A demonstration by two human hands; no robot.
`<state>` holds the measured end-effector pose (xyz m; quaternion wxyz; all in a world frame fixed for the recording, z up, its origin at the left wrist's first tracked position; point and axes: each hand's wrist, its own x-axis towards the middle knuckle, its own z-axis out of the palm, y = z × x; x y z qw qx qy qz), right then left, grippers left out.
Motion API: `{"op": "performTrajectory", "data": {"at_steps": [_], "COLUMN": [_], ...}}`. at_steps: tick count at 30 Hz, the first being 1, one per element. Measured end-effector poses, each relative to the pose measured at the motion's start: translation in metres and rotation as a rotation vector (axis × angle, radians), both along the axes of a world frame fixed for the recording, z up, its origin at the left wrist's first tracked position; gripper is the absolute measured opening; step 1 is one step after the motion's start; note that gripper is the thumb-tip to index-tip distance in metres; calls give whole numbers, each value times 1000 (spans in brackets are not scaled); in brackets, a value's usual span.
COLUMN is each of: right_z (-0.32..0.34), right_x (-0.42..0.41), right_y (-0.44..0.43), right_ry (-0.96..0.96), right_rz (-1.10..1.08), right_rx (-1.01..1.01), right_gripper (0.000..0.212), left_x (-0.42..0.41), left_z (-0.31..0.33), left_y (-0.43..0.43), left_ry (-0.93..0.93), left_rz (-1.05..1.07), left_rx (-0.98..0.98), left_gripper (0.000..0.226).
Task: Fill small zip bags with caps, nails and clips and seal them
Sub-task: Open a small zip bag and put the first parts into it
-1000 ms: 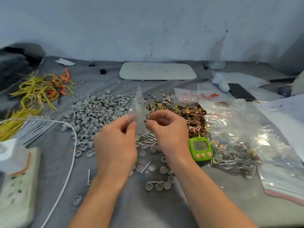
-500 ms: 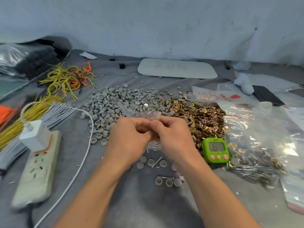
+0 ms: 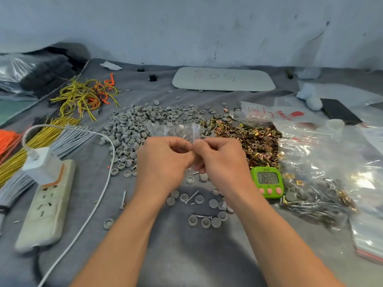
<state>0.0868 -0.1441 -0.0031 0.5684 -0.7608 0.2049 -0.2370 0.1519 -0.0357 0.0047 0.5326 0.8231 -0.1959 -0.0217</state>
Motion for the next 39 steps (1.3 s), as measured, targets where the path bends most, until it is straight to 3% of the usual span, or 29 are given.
{"op": "performTrajectory", "data": {"at_steps": [10,13,16,23,30,32,35,37,39], "right_z": [-3,-3,-1,7,8,7,4,0,-7], "right_x": [-32,-27,-20,-4,0,-4,-8,-10,-15], "right_y": [-41,-31,-21,-12,-4,-8,-14,-15,-17], "right_ry": [-6,-29,-19,12,64,44,44,39,51], "right_rz": [107,157,159,20,-90,-98,-51,3,51], "right_rx": [-21,-57,-80,-287,-442,-413,-359,-288,-230], "right_gripper": [38,39,34,26,37,39,39,37,38], "left_x": [-15,-10,-7,-20,-13,1,3,-2,-8], "left_z": [-1,-1,-5,-9,3,0,-1,-2,-5], "left_y": [-7,5,13,-4,-3,4,13,11,8], "left_ry": [367,452,507,152,-236,-183,129,155,124], "left_rz": [-388,-371,-331,66,304,245,-57,-232,-265], "left_rx": [-148,-188,-262,-84,269,230,-69,-56,-23], "left_gripper": [16,13,29,29,23,22,20,15,11]}}
